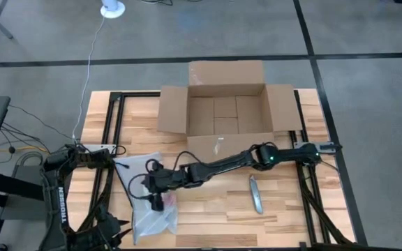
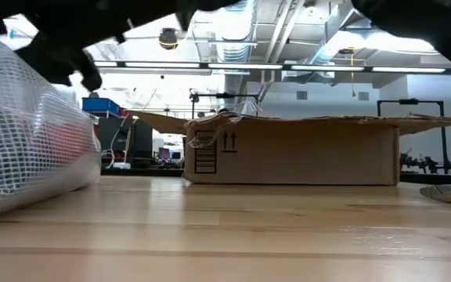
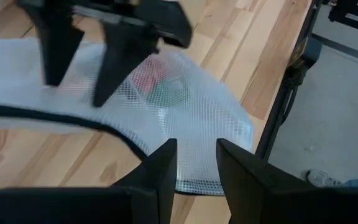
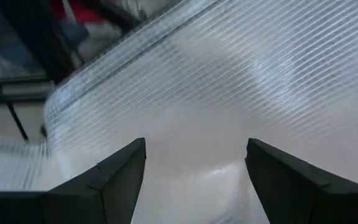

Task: Unpack boxes
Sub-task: Break down the box until it is fully flat

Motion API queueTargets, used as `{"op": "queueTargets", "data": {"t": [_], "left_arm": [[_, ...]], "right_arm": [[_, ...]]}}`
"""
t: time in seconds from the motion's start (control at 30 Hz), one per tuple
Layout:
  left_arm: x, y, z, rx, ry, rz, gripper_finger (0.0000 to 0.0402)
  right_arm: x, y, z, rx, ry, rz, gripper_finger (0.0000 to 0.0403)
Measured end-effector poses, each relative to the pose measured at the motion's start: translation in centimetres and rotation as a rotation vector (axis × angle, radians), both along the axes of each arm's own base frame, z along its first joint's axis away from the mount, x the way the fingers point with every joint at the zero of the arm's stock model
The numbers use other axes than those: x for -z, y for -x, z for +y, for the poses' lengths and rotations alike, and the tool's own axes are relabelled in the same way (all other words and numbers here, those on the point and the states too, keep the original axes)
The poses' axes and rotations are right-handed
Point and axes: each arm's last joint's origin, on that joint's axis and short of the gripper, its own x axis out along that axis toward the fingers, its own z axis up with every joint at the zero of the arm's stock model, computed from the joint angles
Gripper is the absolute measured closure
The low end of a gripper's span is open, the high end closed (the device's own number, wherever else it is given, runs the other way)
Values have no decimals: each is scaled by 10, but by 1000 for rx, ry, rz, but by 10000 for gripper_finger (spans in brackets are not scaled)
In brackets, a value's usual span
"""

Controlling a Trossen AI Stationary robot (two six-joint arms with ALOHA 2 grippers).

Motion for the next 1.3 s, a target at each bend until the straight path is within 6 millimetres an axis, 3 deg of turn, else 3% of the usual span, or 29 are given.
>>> {"op": "queueTargets", "data": {"t": [0.13, 0.27, 0.37, 0.5, 0.67, 0.7, 0.8, 0.93, 1.1, 1.2, 1.3], "left_arm": [[0, 1, 0, 30, -25, 10, 304], [-1, 2, 0, 42, -28, 15, 304], [-2, 2, 1, 44, -25, 15, 304], [-2, 2, 1, 59, -38, 21, 304], [-2, 2, 1, 72, -50, 20, 304], [-2, 2, 1, 72, -50, 20, 304], [-2, 2, 1, 72, -51, 21, 304], [-2, 2, 1, 71, -48, 21, 304], [-2, 2, 1, 62, -41, 21, 304], [-2, 2, 1, 59, -38, 22, 304], [-2, 2, 1, 60, -39, 22, 304]], "right_arm": [[-16, 1, -4, -32, 11, -11, 143], [-53, 29, -3, -86, 131, 179, 143], [-63, 53, 1, -118, 179, 375, 143], [-35, 73, 13, -132, 270, 638, 143], [23, 69, 22, -114, 308, 781, 143], [34, 65, 22, -102, 298, 777, 143], [44, 51, 24, -73, 244, 669, 143], [36, 31, 23, -31, 148, 456, 143], [23, 15, 6, 32, 59, 285, 143], [19, 10, -3, 48, 46, 241, 143], [18, 14, -4, -2, 75, 303, 143]]}}
